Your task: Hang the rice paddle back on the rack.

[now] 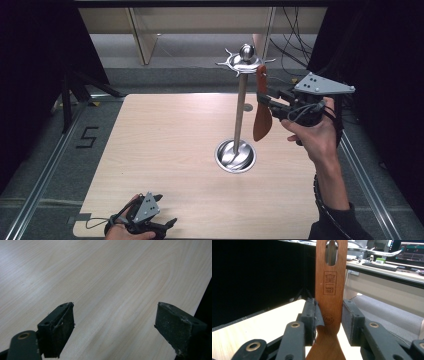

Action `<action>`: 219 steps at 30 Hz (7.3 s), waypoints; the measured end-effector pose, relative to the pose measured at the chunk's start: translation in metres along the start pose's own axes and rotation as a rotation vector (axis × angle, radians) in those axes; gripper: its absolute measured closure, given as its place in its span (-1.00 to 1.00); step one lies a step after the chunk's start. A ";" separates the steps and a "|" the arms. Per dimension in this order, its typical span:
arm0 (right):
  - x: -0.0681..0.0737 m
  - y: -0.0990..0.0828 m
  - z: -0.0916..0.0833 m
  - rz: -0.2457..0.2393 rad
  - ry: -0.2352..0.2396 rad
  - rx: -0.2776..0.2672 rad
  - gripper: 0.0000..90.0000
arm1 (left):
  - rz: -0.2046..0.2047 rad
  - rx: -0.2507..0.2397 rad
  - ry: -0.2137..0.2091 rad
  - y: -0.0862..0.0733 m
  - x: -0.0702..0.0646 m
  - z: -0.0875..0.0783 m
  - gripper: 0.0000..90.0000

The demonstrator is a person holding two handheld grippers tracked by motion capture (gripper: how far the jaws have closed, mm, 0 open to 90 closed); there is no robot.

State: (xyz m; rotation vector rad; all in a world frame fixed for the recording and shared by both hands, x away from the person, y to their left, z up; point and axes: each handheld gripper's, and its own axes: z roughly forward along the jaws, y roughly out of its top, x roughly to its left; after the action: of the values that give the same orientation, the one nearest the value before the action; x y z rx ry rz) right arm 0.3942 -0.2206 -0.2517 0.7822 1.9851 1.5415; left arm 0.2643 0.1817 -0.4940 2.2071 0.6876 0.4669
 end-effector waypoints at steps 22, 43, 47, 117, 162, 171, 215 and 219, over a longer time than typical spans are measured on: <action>-0.003 -0.034 -0.021 0.106 0.010 -0.077 0.00 | -0.031 0.003 -0.012 -0.002 0.002 0.002 -0.67; -0.003 -0.093 -0.027 0.129 0.009 0.095 -0.11 | -0.013 -0.009 -0.008 0.000 0.003 0.001 -0.67; -0.002 -0.096 -0.026 0.112 -0.007 0.102 -0.11 | -0.027 0.000 -0.013 0.000 0.003 0.001 -0.67; 0.009 -0.174 -0.039 0.144 -0.033 0.347 -0.19 | -0.008 -0.007 -0.006 0.001 0.000 0.000 -0.66; 0.016 -0.207 -0.054 0.197 -0.009 0.402 -0.24 | -0.003 -0.002 0.002 -0.001 0.000 0.000 -0.66; 0.018 -0.211 -0.058 0.208 -0.008 0.419 -0.25 | -0.002 -0.003 0.000 -0.001 0.000 0.000 -0.66; 0.036 -0.237 -0.081 0.215 -0.002 0.446 -0.31 | 0.006 0.002 0.000 -0.001 0.000 0.001 -0.66; 0.039 -0.237 -0.082 0.252 -0.006 0.467 -0.32 | -0.002 0.009 -0.006 -0.001 0.000 0.001 -0.66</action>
State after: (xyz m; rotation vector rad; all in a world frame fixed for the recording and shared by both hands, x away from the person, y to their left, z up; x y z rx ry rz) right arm 0.2781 -0.2951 -0.4652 1.2603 2.3492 1.2031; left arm 0.2642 0.1816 -0.4960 2.2157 0.6894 0.4567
